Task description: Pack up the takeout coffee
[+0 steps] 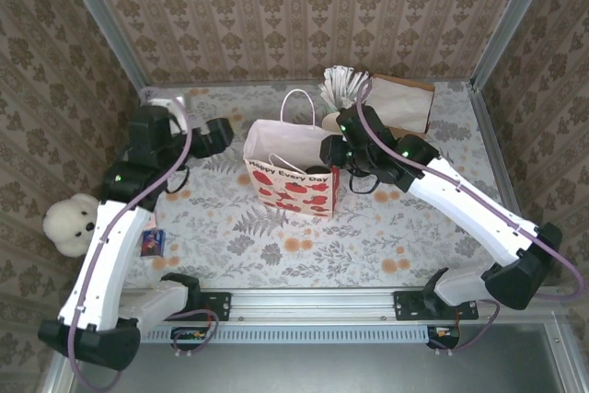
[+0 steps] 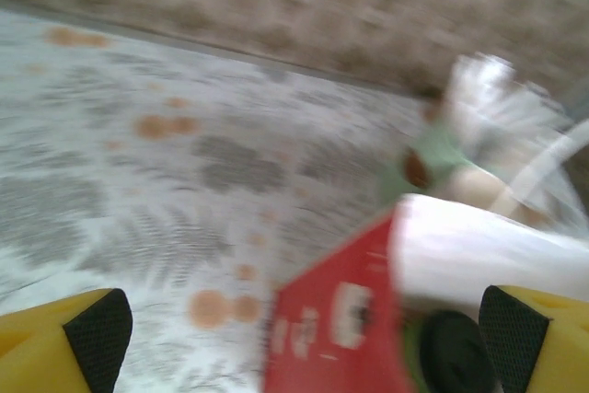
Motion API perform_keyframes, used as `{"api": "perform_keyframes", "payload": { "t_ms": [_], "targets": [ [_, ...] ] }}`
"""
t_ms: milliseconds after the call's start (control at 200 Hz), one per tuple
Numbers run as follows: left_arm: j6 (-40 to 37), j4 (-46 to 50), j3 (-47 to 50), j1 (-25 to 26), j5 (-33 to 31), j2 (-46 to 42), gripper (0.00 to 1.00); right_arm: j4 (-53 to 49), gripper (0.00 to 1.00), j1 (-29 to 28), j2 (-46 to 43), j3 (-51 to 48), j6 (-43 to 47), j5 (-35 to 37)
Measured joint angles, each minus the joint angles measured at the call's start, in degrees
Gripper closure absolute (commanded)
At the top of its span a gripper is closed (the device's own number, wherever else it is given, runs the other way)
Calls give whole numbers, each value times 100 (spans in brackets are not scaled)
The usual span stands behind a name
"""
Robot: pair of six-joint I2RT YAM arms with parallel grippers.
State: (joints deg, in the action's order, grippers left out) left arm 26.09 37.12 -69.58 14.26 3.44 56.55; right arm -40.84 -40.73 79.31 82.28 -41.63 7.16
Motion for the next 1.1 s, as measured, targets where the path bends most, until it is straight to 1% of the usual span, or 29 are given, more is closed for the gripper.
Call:
{"api": "perform_keyframes", "payload": {
  "t_ms": [85,165,295,355,460,570,805,915,1100],
  "targets": [
    [352,17,452,-448,-721,-173,0,118,75,31,205,142,74,-74],
    [704,52,938,-922,-1040,-199,0,208,77,59,422,286,118,-190],
    [1298,57,1670,-1552,-1117,-188,0,380,79,85,774,520,151,-428],
    [1523,50,1904,-1742,-1064,-149,0,444,78,96,874,575,170,-540],
    [1805,-26,2122,-1917,-898,55,0,492,79,125,1073,730,251,-745],
    [1985,-188,2194,-1923,-645,407,0,516,80,175,1294,931,317,-903],
    [2218,-595,2236,-1836,-2,1502,0,546,82,382,1670,1357,400,-1001],
    [2238,-686,2232,-1550,142,1871,0,529,81,463,1683,1436,424,-994],
    [2328,-745,2103,-964,203,2203,0,522,82,616,1683,1460,442,-944]
  ]
}}
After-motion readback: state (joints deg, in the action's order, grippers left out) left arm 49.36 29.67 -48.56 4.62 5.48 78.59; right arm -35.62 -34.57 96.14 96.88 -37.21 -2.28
